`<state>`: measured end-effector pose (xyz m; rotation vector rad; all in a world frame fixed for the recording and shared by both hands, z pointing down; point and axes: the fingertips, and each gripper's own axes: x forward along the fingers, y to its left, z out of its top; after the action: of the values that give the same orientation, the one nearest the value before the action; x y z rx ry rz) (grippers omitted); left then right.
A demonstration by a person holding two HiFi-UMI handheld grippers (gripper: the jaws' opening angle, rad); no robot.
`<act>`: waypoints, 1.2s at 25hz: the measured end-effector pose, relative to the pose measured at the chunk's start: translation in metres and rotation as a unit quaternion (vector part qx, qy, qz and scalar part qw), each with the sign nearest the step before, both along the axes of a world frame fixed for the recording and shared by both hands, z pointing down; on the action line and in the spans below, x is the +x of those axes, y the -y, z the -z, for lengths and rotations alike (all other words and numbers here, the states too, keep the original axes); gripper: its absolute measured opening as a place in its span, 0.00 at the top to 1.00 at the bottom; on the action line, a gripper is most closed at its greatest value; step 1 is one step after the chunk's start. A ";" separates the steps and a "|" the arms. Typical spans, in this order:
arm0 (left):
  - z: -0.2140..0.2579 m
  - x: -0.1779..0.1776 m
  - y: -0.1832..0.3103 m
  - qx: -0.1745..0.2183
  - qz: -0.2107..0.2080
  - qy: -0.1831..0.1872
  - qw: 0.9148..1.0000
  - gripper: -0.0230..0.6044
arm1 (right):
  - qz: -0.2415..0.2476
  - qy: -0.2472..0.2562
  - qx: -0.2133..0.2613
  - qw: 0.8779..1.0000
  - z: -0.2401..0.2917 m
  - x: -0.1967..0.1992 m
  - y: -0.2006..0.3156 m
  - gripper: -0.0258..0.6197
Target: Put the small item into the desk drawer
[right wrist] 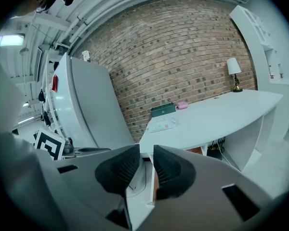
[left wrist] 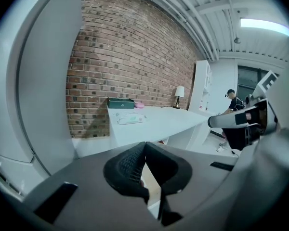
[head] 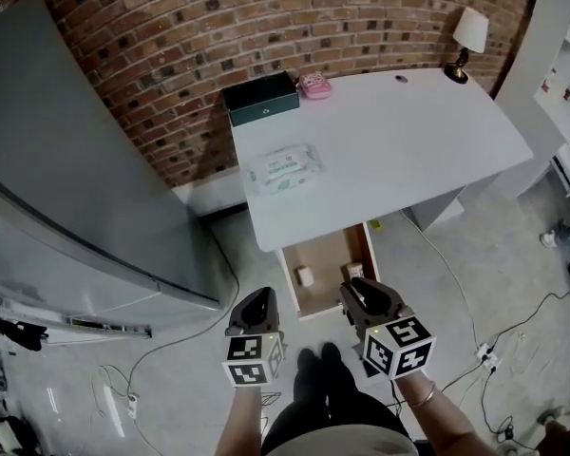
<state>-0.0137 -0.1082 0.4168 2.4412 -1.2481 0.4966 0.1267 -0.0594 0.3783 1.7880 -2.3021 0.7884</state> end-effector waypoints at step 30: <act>0.059 0.020 -0.024 0.043 -0.030 0.000 0.999 0.93 | -0.057 -0.004 0.078 0.995 0.071 0.042 -0.047 0.95</act>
<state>0.0066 -0.0837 0.3580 2.5575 -1.2232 0.4673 0.1684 -0.0119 0.3072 1.9989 -2.3322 0.6300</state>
